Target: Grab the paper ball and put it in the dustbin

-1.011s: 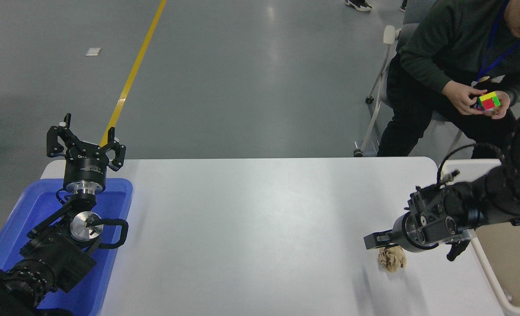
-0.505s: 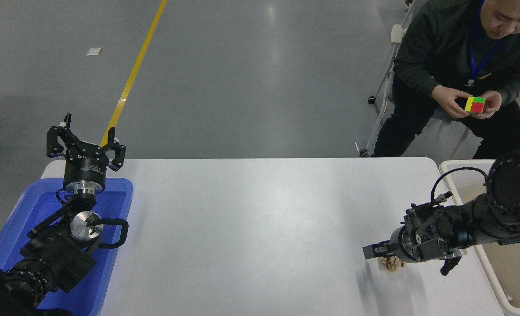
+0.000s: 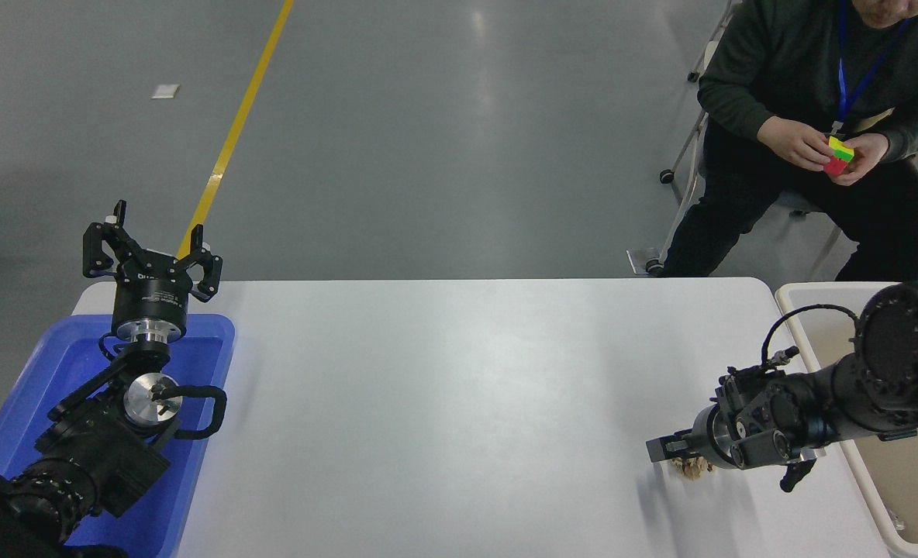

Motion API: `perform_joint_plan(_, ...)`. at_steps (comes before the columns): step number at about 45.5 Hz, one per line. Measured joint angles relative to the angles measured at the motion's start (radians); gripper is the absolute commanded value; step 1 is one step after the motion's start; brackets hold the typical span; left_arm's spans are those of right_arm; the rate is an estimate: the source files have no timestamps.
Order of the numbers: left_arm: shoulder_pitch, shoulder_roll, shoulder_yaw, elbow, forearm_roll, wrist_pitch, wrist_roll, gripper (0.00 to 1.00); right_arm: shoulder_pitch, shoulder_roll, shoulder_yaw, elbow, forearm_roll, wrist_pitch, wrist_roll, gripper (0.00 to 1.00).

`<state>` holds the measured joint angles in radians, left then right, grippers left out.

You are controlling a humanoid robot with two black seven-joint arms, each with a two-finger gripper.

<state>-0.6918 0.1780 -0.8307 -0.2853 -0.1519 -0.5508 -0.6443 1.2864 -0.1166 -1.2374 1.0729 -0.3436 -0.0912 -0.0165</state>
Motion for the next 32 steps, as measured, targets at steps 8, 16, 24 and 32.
perform_joint_plan(8, 0.000, 0.000, 0.000, 0.000, 0.000, 0.000, 0.000, 0.99, -0.001, -0.001, -0.009, -0.002, -0.005, -0.011, 0.000, 0.00)
perform_joint_plan(16, 0.000, 0.000, 0.000, 0.000, 0.000, 0.000, 0.000, 0.99, 0.000, -0.005, -0.017, 0.000, -0.007, -0.016, 0.002, 0.00)
perform_joint_plan(24, 0.000, 0.000, 0.000, 0.000, 0.000, 0.000, 0.000, 0.99, 0.049, -0.048, -0.017, 0.031, -0.006, -0.012, 0.002, 0.00)
perform_joint_plan(32, 0.000, 0.000, 0.000, 0.000, 0.001, 0.000, 0.000, 0.99, 0.173, -0.128, -0.022, 0.126, -0.019, 0.006, 0.003, 0.00)
